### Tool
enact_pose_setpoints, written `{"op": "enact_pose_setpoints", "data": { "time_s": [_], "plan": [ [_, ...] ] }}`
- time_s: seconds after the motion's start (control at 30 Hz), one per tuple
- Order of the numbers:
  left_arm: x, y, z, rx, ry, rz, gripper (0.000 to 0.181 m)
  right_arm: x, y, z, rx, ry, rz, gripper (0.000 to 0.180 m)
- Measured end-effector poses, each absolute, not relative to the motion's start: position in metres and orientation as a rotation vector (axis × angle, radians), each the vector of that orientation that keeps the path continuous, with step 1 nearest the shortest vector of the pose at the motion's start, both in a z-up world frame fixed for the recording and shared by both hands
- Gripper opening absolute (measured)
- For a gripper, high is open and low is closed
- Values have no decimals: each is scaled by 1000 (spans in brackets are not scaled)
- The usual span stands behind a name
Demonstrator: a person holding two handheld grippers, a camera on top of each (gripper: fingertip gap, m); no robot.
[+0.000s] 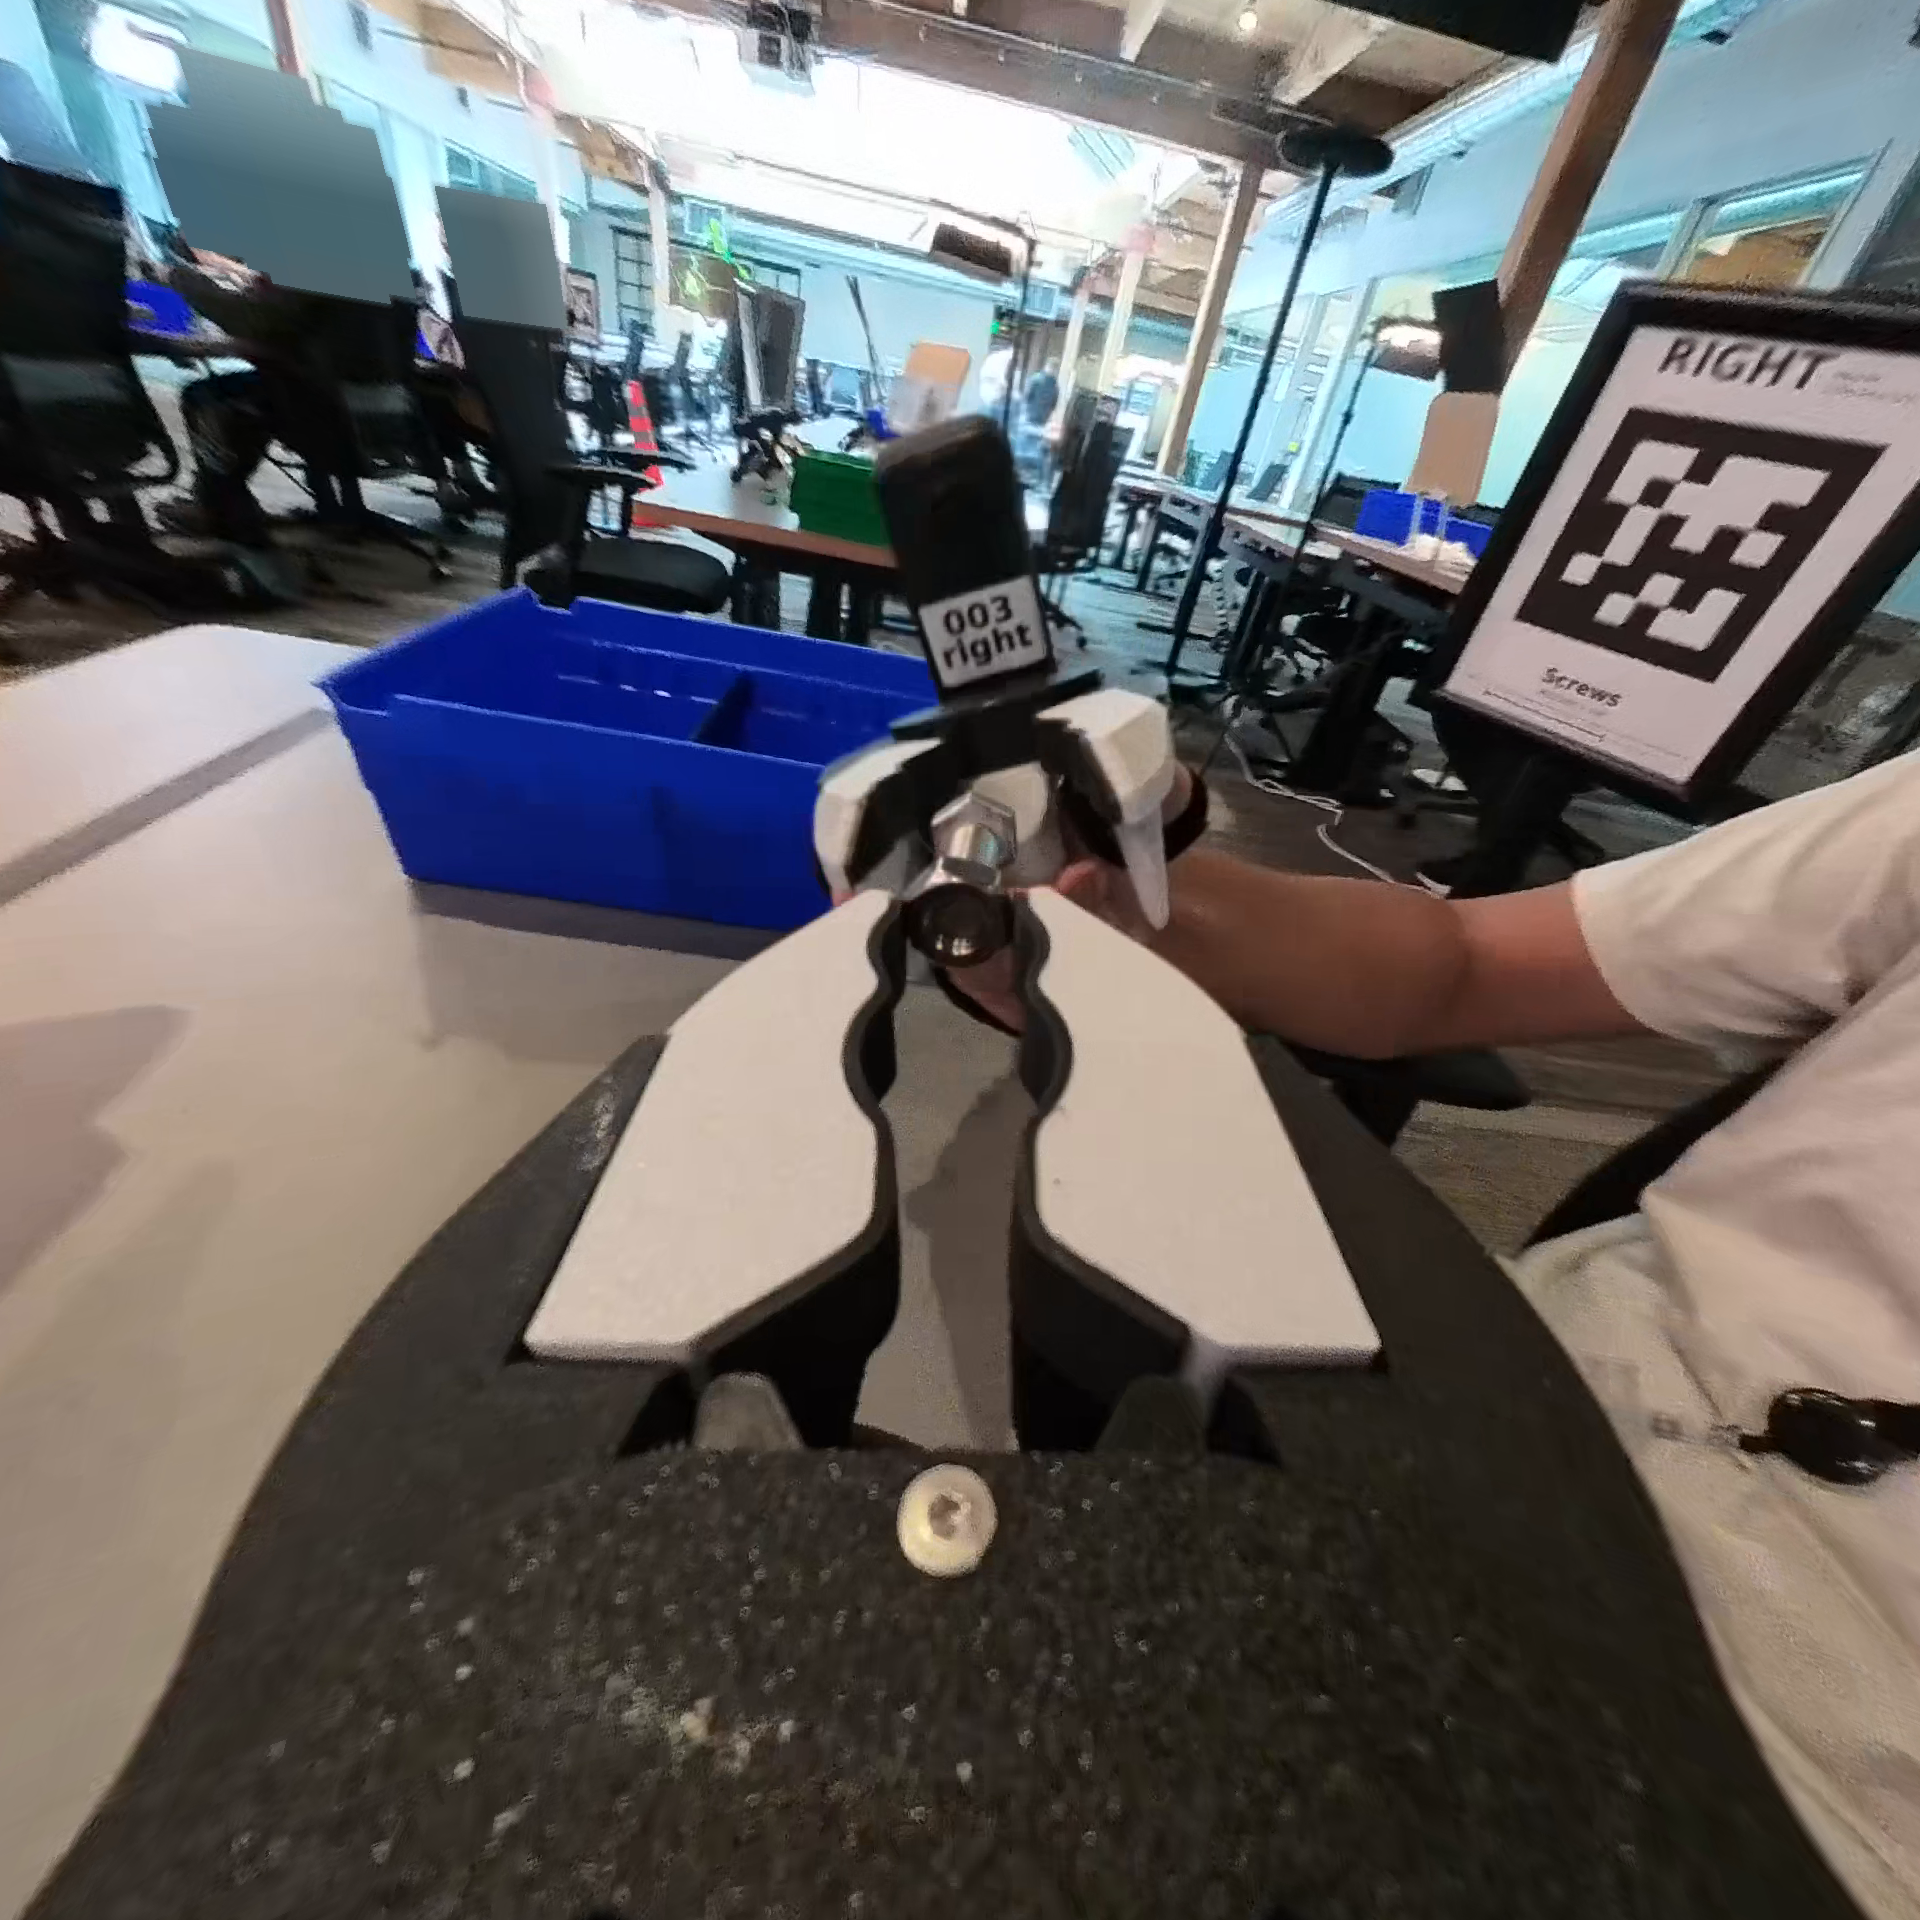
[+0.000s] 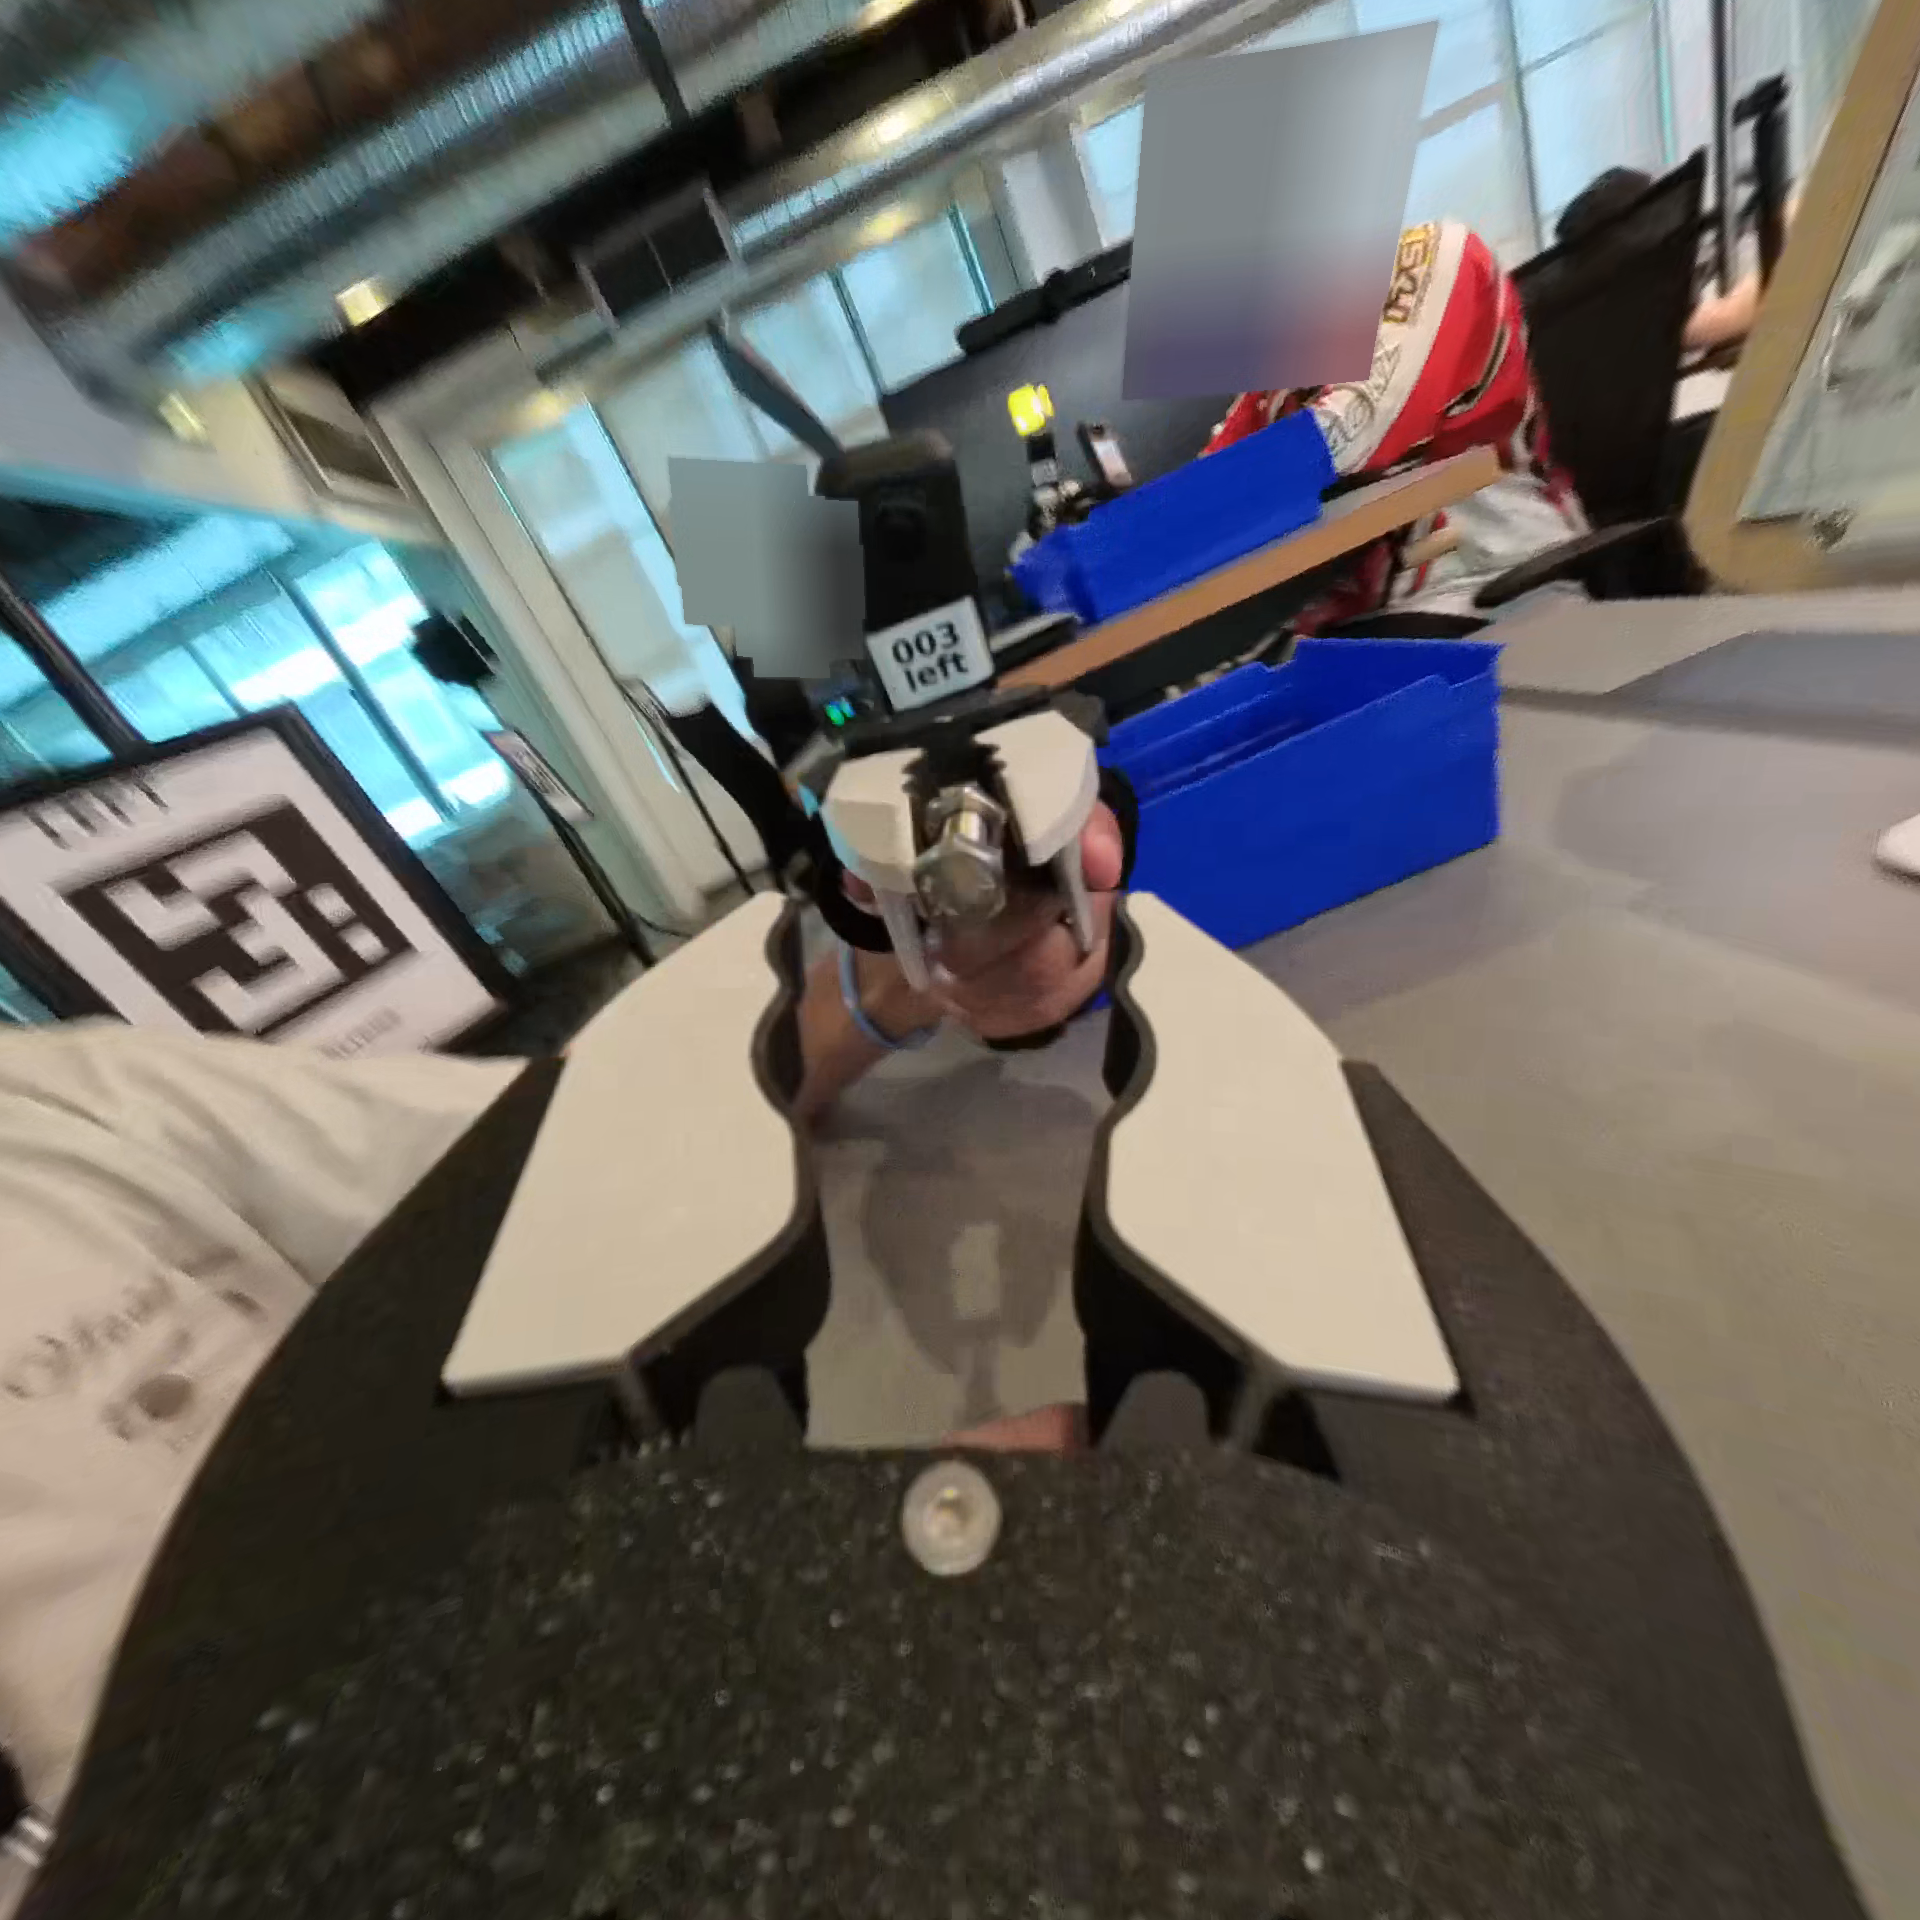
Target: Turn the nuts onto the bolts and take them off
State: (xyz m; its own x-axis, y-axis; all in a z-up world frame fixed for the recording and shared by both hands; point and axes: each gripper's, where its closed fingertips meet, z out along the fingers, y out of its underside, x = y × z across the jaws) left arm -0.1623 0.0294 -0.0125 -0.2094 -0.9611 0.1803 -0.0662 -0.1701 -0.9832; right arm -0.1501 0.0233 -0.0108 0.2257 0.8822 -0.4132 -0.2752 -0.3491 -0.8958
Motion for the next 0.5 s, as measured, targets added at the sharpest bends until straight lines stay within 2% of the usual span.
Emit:
{"op": "enact_pose_setpoints", "data": {
  "time_s": [0.4, 0.5],
  "plan": [
    [-159, 37, -34, -1245, 1437, -1136, 19, -154, 34, -24, -1499, -380, 1753, 34],
    [-156, 34, -36, -1236, 1452, -1120, 19, -150, 36, -27, -1491, -364, 1790, 14]
  ]
}}
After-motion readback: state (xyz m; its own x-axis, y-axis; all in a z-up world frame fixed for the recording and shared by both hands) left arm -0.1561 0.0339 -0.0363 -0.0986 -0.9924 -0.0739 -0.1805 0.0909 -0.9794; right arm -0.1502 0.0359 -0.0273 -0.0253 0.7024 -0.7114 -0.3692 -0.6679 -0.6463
